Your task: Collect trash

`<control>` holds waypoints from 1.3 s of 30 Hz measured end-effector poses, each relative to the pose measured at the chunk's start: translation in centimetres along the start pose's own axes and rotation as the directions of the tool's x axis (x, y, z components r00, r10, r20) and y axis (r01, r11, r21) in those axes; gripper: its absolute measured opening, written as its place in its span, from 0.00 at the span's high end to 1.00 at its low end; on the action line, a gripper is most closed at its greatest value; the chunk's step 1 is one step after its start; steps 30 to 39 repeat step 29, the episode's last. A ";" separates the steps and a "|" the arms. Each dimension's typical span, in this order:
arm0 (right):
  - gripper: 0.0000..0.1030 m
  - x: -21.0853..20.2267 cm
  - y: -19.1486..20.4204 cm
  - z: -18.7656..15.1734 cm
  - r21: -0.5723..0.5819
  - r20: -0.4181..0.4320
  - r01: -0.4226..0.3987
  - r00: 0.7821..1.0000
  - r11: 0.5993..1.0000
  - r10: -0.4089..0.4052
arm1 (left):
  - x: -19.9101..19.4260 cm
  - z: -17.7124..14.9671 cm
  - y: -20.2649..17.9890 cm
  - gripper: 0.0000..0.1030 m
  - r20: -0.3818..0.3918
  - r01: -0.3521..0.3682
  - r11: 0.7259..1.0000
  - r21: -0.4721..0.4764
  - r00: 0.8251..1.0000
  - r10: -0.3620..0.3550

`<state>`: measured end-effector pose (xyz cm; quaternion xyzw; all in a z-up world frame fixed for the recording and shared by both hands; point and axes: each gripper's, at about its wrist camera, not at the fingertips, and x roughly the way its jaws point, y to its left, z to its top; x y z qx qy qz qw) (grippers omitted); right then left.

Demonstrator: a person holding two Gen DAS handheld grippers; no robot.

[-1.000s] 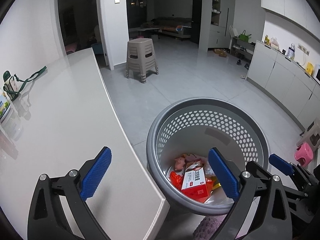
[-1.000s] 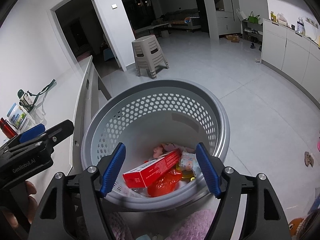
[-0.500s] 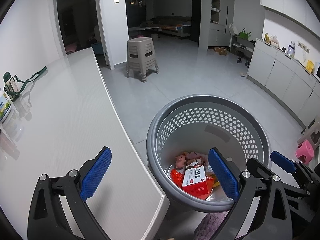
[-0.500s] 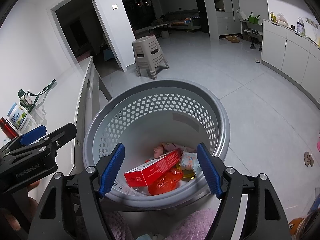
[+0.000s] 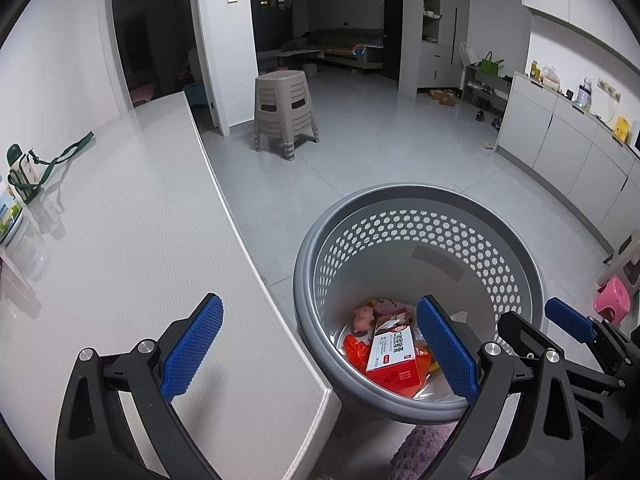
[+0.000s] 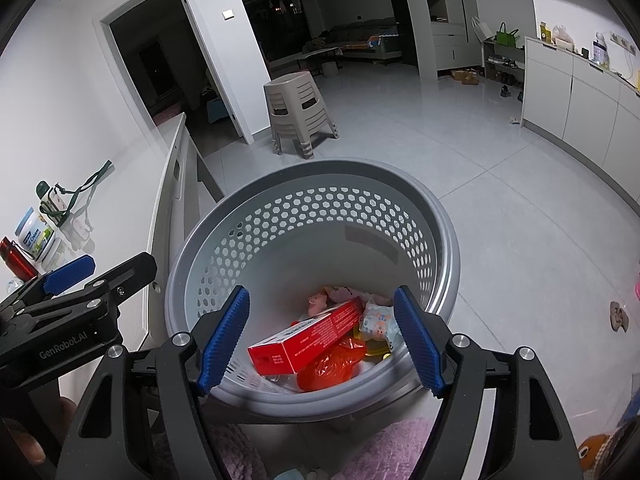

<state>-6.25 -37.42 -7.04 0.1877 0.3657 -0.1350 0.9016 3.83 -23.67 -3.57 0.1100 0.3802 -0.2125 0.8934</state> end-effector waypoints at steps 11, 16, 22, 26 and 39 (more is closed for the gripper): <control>0.31 0.0 0.0 0.2 0.000 0.002 -0.001 1.000 1.000 0.001 | 0.1 0.0 0.1 0.07 -0.002 0.001 1.000 0.002 1.000 -0.001; 0.31 0.0 0.0 0.2 0.000 0.002 -0.001 1.000 1.000 0.001 | 0.3 0.0 0.1 0.07 -0.006 0.003 1.000 0.001 1.000 -0.003; 0.31 0.0 0.0 0.2 0.000 0.003 0.000 1.000 1.000 0.000 | 0.3 0.0 0.1 0.07 -0.006 0.004 1.000 -0.002 1.000 -0.004; 0.31 0.0 0.0 0.1 0.000 0.002 -0.001 1.000 1.000 0.001 | 0.4 0.0 0.3 0.07 -0.012 0.006 1.000 -0.007 1.000 -0.006; 0.31 0.0 0.0 0.1 0.000 0.002 -0.001 1.000 1.000 0.001 | 0.4 -0.1 0.3 0.07 -0.012 0.003 1.000 -0.007 1.000 -0.003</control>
